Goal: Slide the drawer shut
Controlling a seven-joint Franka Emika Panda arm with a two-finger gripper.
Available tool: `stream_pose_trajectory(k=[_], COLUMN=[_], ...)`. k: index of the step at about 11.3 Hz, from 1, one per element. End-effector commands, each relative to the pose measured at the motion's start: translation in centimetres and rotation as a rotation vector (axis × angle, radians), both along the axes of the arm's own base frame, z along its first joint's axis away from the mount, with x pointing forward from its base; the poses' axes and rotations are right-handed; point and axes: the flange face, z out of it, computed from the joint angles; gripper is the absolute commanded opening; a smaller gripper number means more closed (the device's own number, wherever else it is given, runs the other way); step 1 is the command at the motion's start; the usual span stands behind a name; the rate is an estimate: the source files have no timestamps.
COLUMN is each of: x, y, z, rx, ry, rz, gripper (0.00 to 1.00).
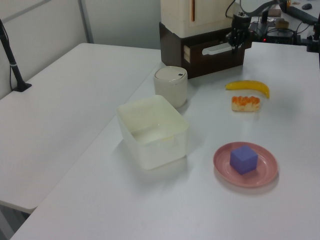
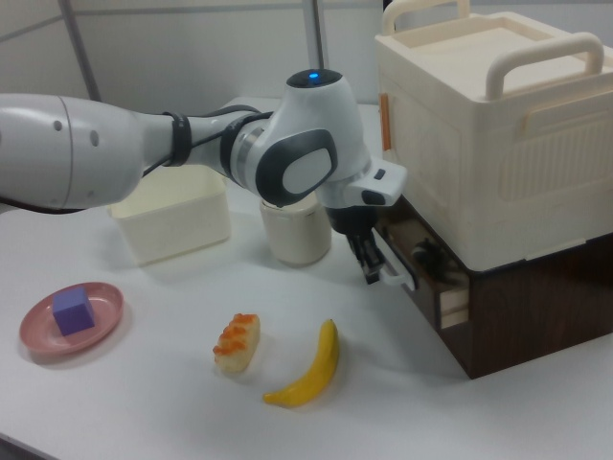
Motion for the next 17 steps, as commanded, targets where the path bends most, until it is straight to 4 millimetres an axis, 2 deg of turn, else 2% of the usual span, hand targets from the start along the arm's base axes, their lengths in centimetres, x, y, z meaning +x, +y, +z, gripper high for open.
stream_pose_trajectory(k=[1,4,9,10,11,12,13,15,17], x=[2.3,2.4,2.7,3.0,3.5,4.1,4.5,5.0,4.5], y=[-3.3,-4.7,-4.7,-3.9,-2.5,-0.4,1.6,6.8,12.5], z=[-0.9,-0.3,0.0,-0.1,-0.3,0.0,0.9,2.7,5.1], rx=[-0.040,-0.072,-0.081,-0.083,-0.082,-0.074,-0.056,-0.011,0.010], ry=[-0.045,-0.114,-0.143,-0.138,-0.127,-0.119,-0.110,-0.075,-0.032], rz=[-0.051,-0.069,-0.061,-0.041,-0.001,0.046,0.081,0.194,0.333], gripper=[0.00,0.00,0.00,0.00,0.00,0.00,0.00,0.00,0.00])
